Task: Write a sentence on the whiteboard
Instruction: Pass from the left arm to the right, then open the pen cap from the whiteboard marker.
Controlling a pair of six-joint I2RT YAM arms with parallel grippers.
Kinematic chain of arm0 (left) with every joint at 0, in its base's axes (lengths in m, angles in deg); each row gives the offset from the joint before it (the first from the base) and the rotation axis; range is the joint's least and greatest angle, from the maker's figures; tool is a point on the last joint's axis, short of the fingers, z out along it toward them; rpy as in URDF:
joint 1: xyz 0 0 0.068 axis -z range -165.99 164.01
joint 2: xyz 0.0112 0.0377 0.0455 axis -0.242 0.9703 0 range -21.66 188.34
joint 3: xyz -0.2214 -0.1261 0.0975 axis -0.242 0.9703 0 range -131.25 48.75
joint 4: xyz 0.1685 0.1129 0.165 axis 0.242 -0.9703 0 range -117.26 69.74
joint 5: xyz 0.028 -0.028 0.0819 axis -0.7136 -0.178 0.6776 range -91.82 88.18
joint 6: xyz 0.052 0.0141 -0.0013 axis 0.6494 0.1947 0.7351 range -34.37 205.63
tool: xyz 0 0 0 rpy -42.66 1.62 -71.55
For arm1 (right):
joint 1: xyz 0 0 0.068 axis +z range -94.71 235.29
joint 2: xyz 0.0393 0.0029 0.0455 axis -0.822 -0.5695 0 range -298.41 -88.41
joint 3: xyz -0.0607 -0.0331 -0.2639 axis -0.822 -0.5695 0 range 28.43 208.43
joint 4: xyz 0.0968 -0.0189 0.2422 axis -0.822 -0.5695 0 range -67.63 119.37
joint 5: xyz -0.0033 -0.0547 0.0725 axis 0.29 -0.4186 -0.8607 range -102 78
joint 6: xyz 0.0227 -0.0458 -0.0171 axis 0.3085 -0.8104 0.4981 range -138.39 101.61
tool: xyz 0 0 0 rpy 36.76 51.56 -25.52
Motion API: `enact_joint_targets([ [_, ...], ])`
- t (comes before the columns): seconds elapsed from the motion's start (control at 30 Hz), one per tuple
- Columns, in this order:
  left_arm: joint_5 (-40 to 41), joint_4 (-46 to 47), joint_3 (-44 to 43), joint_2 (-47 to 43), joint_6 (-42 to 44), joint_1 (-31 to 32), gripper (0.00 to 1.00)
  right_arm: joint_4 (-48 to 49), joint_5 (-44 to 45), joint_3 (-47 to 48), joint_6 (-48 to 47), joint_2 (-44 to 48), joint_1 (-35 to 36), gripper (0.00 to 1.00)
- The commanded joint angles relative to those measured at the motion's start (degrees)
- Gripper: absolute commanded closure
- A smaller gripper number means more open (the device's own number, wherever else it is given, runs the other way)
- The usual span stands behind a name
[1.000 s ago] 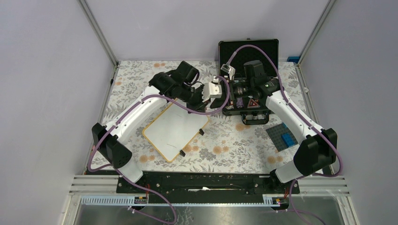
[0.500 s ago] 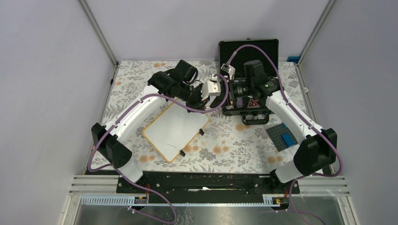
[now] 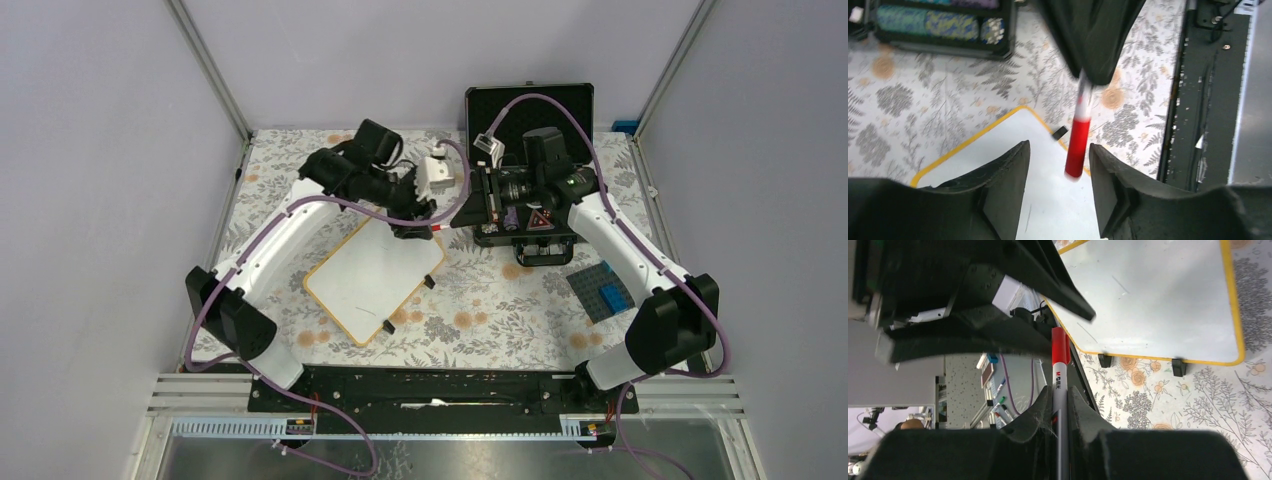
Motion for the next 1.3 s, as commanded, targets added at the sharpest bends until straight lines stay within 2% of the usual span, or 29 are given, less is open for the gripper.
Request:
enact_joint_targets([
  [0.0, -3.7, 8.0, 5.2, -7.0, -1.5, -3.7, 0.46, 1.9, -1.5, 2.0, 1.0, 1.1, -2.1, 1.00],
  [0.33, -3.7, 9.6, 5.3, -5.7, -2.0, -2.7, 0.45, 4.0, -3.8, 0.9, 3.3, 1.0, -1.8, 1.00],
  [0.43, -2.2, 9.5, 4.7, -4.9, -2.0, -1.1, 0.48, 4.0, -4.3, 0.5, 3.3, 1.3, -1.5, 1.00],
  [0.47, -2.0, 9.6, 4.6, -4.7, -2.0, -0.8, 0.53, 3.9, -4.6, 0.4, 3.3, 1.4, -1.3, 1.00],
  [0.6, -1.7, 9.3, 5.9, -5.1, -2.2, -0.7, 0.87, 3.9, -7.1, 0.5, 3.3, 1.4, -1.7, 1.00],
  [0.67, -1.5, 8.3, 7.6, -6.0, -1.7, -0.8, 1.00, 3.8, -7.1, 0.4, 3.3, 1.3, -2.4, 1.00],
  [0.83, -0.3, 5.9, 11.2, -8.8, -0.3, -2.1, 1.00, 3.7, -7.4, 0.7, 3.2, 1.2, -4.8, 1.00],
  [1.03, 2.4, 2.6, 13.4, -10.7, 1.9, -4.0, 1.00, -8.2, -4.3, 5.6, -5.8, 0.8, -5.4, 1.00],
  [1.27, 4.9, 2.5, 17.1, -13.1, 2.3, -4.2, 1.00, -12.1, -2.1, 8.6, -8.8, 1.8, -8.1, 1.00],
])
